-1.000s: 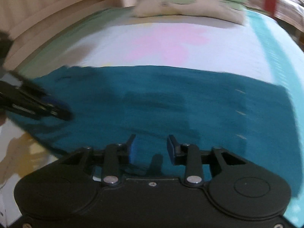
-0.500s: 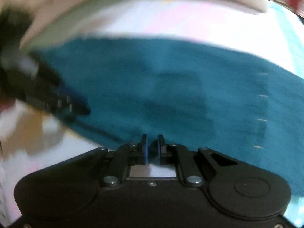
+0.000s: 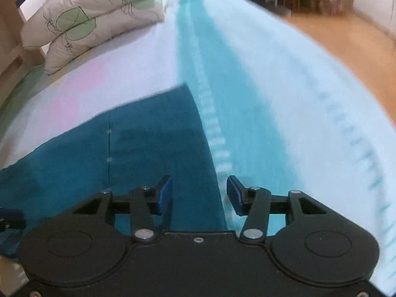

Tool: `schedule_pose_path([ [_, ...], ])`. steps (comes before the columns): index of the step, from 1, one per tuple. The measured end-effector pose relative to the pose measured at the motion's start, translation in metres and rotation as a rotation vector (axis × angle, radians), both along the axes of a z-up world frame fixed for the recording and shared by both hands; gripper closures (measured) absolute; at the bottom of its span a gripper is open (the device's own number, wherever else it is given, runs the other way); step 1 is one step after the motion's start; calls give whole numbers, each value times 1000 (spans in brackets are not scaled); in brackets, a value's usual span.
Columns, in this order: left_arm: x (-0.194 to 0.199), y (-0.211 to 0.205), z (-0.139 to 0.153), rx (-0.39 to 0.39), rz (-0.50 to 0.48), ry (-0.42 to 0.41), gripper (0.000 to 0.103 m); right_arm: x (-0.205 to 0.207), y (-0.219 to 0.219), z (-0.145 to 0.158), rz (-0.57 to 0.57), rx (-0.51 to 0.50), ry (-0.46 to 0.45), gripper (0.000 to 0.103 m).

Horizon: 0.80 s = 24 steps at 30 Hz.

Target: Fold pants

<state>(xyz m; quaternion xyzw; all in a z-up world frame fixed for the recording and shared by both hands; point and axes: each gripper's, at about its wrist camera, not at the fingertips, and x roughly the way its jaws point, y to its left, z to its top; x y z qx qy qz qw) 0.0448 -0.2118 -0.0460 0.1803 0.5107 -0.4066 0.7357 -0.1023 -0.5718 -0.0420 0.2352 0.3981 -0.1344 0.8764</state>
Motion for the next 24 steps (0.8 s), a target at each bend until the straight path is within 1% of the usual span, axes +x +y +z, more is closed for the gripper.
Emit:
schedule_pose_path([
  [2,2,0,-1,5,7,9,79,-2,-3,-8,45,74,-16,45],
  [4,6,-3,-2,9,10,9,79,2,-2,-10,75,81,-59,44],
  [5,7,-5,-2,10,12,10,79,6,-4,-12,89,97,-77,45],
  [6,9,-7,-2,11,14,10,79,13,-7,-12,96,130,-95,49],
  [7,11,-8,-1,9,17,9,79,14,-9,-12,98,167,-116,69],
  [8,13,-11,-1,6,21,7,79,21,-10,-16,103,197,-122,85],
  [9,15,-13,-1,3,24,2,79,26,-8,-19,111,223,-110,85],
  [12,24,-22,2,-3,32,-39,79,32,0,-13,123,199,-117,87],
  [14,30,-26,5,-14,39,-72,79,26,4,0,105,201,-139,87],
  [18,49,-30,9,-36,115,-152,79,19,9,28,83,204,-204,87],
  [20,58,-32,2,-21,138,-172,79,19,13,44,83,211,-226,87],
  [22,62,-38,-10,13,127,-167,79,22,21,58,96,199,-239,87],
  [24,57,-40,-10,11,77,-219,79,26,33,72,120,190,-257,87],
])
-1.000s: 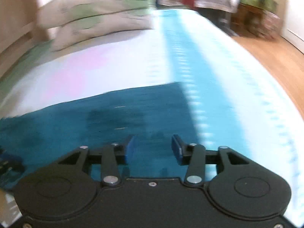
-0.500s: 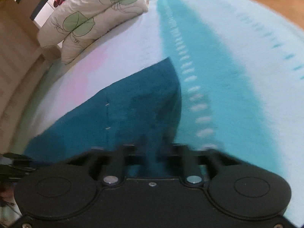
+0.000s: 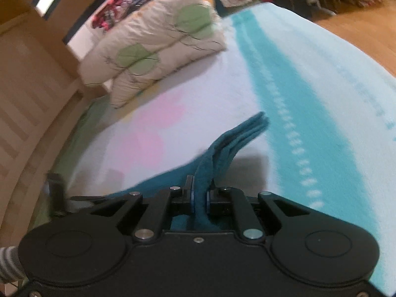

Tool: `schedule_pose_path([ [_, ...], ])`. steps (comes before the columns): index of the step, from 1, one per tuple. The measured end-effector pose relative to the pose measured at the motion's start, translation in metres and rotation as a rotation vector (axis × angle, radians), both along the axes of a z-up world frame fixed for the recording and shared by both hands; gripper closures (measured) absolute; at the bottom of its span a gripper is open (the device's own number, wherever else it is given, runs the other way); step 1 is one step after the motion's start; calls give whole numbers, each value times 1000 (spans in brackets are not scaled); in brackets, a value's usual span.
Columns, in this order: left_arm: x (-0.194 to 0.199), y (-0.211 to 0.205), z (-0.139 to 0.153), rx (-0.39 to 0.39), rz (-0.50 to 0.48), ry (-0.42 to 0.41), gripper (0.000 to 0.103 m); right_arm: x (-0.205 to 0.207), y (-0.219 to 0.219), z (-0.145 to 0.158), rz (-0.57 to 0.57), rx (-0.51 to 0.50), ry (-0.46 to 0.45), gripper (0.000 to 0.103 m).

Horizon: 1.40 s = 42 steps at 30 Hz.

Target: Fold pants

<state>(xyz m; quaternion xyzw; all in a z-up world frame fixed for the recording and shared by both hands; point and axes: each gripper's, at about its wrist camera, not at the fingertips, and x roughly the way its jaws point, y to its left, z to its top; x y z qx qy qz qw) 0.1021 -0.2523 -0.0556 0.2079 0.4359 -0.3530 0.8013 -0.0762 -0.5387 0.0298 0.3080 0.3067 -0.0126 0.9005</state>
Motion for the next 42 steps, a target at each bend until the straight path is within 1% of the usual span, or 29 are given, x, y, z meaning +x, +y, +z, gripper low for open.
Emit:
schedule_pose_path([
  [1,-1,1,3,3,-10,0,79,4,7,8,11,-5,-9,87],
  [3,2,16,15,-53,21,34,79,13,25,24,36,-27,-32,87],
  [5,4,36,26,-89,61,42,79,24,44,38,74,-30,-66,87],
  [8,8,80,39,-99,138,30,79,44,77,56,148,-8,-117,87],
  [10,11,114,44,-97,204,35,79,62,106,62,224,13,-144,87],
  [12,13,153,47,-90,282,43,79,81,137,64,316,22,-151,86],
  [15,11,209,49,-80,399,49,79,112,192,54,467,-11,-137,86],
  [17,11,242,53,-74,474,50,79,132,230,39,550,-24,-112,86],
  [20,4,286,55,-71,587,61,79,157,279,8,656,-20,-65,86],
  [23,-4,314,53,-56,665,79,79,173,316,-23,726,-40,1,86],
  [25,-4,323,50,-44,686,92,79,178,331,-40,741,-57,42,86],
  [28,-10,329,49,-30,686,99,79,181,342,-57,744,-84,60,85],
  [29,-10,328,48,-31,683,102,79,184,345,-59,746,-93,62,82],
  [31,-13,332,52,-44,673,103,79,184,355,-61,776,-80,69,70],
  [33,-12,325,54,-55,659,96,79,182,356,-58,828,-25,57,67],
  [35,-15,319,61,-64,635,82,79,176,351,-49,849,-12,29,60],
  [36,-16,313,63,-68,622,73,79,173,346,-46,846,-19,10,58],
  [38,-16,303,69,-78,596,54,79,167,332,-39,819,-40,-27,58],
  [41,-19,284,68,-102,557,66,78,164,307,-33,714,-91,-42,58],
  [42,-20,275,66,-110,537,81,78,165,300,-33,675,-120,-39,62],
])
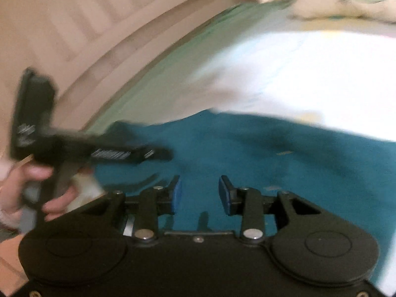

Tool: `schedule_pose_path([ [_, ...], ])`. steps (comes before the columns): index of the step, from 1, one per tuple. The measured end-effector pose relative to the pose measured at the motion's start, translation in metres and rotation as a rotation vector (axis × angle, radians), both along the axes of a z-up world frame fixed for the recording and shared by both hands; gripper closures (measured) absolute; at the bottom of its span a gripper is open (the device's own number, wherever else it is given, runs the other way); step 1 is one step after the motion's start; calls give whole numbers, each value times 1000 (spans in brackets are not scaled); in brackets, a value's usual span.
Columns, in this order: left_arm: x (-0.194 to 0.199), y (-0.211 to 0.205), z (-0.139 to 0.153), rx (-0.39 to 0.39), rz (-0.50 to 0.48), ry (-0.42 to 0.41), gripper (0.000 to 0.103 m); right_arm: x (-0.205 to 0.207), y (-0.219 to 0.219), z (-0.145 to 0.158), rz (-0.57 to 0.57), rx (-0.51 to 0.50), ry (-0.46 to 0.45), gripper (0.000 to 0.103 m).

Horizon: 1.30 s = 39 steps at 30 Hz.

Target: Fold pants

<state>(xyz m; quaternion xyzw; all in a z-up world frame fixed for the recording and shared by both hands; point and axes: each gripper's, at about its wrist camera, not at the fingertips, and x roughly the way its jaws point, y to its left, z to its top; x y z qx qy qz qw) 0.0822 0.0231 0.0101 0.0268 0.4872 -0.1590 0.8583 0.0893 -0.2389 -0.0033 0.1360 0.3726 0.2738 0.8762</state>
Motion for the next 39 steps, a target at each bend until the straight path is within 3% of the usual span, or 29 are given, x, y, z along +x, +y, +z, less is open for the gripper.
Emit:
schedule_pose_path([
  [3,-10,-26,-12,-9,-67,19,78,6,-26,-3,-124,-119,-23,77],
  [8,-33,-57,-36,34,-184,43,78,26,-51,-17,-211,-242,-25,77],
  [10,-40,-65,-48,91,-211,45,78,36,-52,-24,-224,-287,-14,77],
  [15,-53,-71,-57,137,-263,-57,70,48,-52,-34,-234,-323,53,81],
  [20,-55,-69,-57,119,-276,-79,64,47,-48,-34,-229,-364,46,81],
  [24,-53,-48,-53,0,-249,-34,63,48,-50,-34,-233,-347,63,81],
  [29,-51,2,-42,-117,-171,15,61,47,-49,-33,-234,-344,71,81],
  [32,-54,47,-32,-183,-25,16,51,49,-45,-34,-233,-361,69,81],
  [39,-64,157,-6,-137,338,-114,39,49,-40,-35,-226,-372,81,81],
])
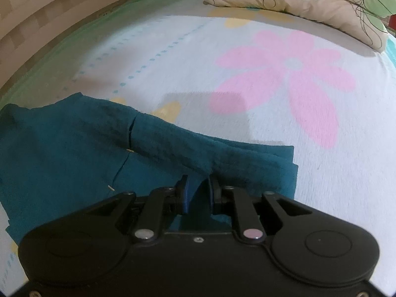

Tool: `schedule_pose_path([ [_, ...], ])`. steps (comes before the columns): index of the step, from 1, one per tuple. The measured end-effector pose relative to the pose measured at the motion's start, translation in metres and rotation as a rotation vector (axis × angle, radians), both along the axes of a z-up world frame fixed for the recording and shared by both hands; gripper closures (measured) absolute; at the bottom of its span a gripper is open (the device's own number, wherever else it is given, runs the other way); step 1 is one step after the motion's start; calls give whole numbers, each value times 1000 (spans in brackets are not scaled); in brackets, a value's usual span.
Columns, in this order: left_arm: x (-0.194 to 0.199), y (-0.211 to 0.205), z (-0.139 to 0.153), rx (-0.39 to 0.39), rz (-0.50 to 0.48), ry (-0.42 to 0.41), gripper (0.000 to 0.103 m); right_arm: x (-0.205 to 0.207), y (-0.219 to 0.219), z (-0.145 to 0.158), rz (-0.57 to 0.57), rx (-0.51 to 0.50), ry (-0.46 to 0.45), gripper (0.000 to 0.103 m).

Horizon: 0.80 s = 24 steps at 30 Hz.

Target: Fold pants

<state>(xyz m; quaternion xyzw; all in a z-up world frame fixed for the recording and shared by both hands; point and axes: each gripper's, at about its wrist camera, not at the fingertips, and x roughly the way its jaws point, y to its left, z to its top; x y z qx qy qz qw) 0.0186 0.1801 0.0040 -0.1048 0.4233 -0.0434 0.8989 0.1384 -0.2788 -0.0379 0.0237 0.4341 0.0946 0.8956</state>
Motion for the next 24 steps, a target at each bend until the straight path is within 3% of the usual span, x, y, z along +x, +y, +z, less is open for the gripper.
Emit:
schedule_pose_path([
  [5,-10,53,0,28,182,1,39,2,2,0,-4,-2,8,81],
  [13,-7,76,-21,11,226,73,38,6,8,0,3,-20,16,72],
  [18,6,84,-32,-49,244,82,38,6,9,0,5,-27,15,72],
  [20,14,85,-35,-73,236,74,34,6,8,0,6,-26,13,72],
  [24,24,83,-41,-100,234,61,13,6,8,0,6,-26,12,72],
])
